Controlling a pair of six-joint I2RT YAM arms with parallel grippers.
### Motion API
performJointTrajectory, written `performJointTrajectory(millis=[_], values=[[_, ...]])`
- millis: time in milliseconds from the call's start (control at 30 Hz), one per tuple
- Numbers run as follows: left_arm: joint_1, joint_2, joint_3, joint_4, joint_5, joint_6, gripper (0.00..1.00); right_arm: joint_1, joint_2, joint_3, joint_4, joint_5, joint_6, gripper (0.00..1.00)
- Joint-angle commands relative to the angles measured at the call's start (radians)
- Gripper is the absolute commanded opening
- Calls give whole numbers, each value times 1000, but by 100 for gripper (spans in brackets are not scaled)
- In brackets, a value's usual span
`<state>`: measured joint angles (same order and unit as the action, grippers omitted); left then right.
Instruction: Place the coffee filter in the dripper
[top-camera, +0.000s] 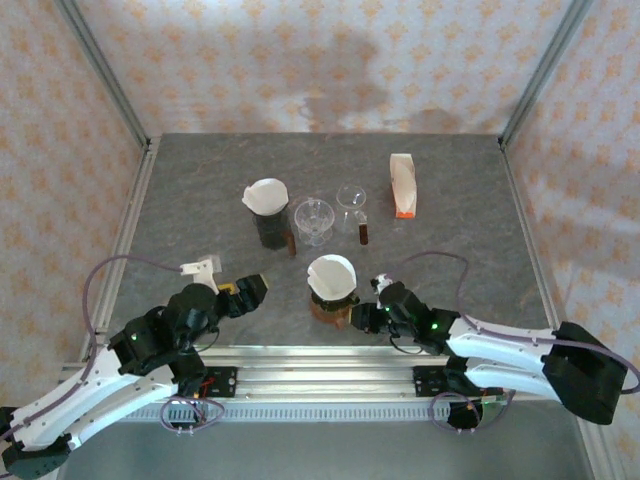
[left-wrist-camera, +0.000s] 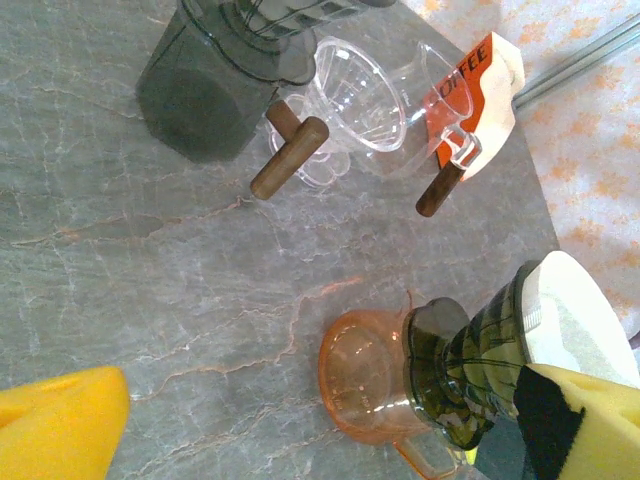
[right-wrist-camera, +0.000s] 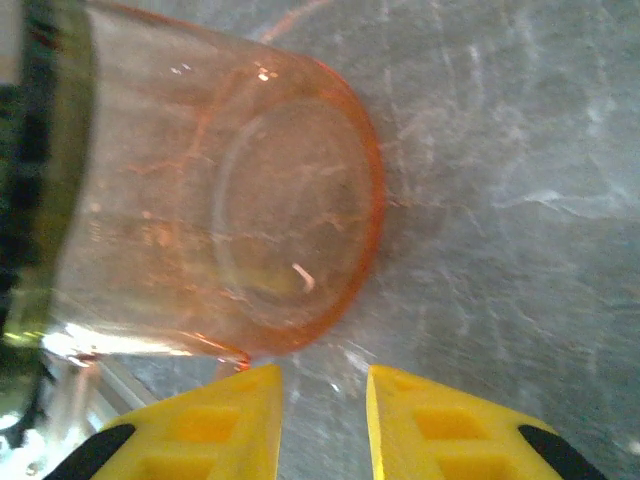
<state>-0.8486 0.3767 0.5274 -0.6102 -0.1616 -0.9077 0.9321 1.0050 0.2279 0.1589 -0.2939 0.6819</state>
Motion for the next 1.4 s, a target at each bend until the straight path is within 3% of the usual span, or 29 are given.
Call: performJointTrajectory(millis=[0,633,1033,1367], values=[[9,-28,24,-62,-43,15,100,-3,14,-20,130,-8,41,27],[11,-53,-32,-51,-24,-13,98,-4,159,-34,331,35,100,24],[12,-94,-17,-116,-44,-20,97,-9,475,142,481,24,81,23],[12,-149,16,-187,-72,-21,97,-22,623,301,431,-11,57,24]])
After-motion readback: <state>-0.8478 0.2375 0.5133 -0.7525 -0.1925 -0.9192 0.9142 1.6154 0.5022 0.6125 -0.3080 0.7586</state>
